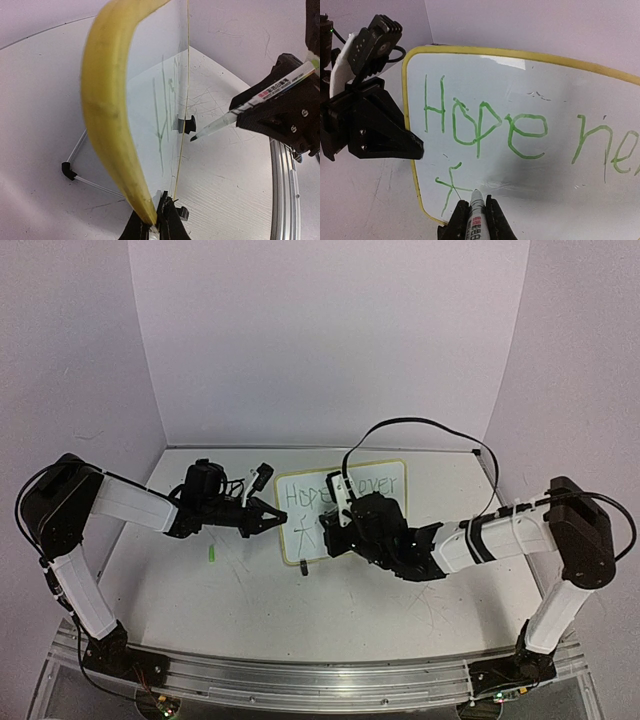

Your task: Write a sentence on the whiteboard

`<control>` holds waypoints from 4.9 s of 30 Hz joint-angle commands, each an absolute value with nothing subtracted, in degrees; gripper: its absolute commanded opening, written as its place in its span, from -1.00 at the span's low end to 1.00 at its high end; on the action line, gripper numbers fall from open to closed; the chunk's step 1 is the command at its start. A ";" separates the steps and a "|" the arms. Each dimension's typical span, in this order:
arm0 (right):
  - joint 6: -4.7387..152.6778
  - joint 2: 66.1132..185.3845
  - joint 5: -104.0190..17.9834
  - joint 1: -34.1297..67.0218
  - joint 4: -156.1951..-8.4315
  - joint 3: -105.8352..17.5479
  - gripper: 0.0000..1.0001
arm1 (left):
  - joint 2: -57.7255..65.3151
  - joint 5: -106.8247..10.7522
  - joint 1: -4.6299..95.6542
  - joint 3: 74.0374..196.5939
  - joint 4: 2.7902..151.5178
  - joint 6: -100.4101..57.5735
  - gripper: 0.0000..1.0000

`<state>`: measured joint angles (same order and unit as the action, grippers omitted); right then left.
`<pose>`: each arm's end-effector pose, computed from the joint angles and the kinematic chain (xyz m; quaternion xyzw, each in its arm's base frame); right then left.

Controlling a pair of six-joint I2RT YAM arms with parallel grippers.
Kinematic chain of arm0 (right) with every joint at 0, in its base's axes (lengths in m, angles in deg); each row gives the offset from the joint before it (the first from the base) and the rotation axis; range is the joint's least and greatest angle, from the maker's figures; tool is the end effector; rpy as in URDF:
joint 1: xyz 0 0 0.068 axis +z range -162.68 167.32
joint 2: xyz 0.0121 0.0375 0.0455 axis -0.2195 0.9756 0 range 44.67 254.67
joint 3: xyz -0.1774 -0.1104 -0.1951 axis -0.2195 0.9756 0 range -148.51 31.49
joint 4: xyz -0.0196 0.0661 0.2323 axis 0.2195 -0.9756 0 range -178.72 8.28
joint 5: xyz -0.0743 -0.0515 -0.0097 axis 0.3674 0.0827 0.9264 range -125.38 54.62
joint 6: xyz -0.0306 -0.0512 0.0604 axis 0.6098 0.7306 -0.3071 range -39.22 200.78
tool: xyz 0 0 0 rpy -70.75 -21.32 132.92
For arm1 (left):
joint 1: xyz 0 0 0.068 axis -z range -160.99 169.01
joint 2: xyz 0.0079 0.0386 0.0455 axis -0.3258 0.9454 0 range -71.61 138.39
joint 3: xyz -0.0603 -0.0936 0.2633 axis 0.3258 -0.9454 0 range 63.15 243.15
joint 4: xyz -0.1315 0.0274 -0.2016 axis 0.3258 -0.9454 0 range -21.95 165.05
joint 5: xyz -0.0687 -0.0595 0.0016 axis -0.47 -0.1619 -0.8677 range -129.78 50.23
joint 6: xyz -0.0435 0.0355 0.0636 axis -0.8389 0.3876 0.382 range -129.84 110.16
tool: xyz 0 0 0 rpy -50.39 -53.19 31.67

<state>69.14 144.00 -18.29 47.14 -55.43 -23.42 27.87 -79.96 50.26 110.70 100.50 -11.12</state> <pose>0.2228 0.3394 0.2280 -0.2472 0.7666 0.2413 0.5414 0.2902 -0.2324 0.1892 0.3810 0.7246 -0.4188 0.3928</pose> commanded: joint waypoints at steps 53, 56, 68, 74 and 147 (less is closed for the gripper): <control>66.98 147.59 -9.11 47.06 -56.36 -26.79 -1.00 | 29.83 -68.87 49.75 111.36 95.26 -5.17 -1.00; 67.16 147.70 -9.14 47.02 -56.33 -27.04 -1.00 | 29.90 -68.91 49.77 111.42 95.27 -5.18 -1.00; 67.52 148.02 -9.60 46.69 -56.36 -27.65 -1.00 | 29.93 -68.94 49.77 111.56 95.18 -5.12 -1.00; 67.51 148.13 -9.77 46.59 -56.33 -27.74 -1.00 | 30.05 -68.92 49.77 111.52 95.11 -5.08 -1.00; 63.38 149.99 -14.89 47.90 -57.27 -24.86 -1.00 | 30.26 -68.69 49.86 111.91 94.48 -4.83 -1.00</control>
<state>64.14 150.31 -15.83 48.14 -56.08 -25.75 28.20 -79.11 50.59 111.18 99.98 -11.14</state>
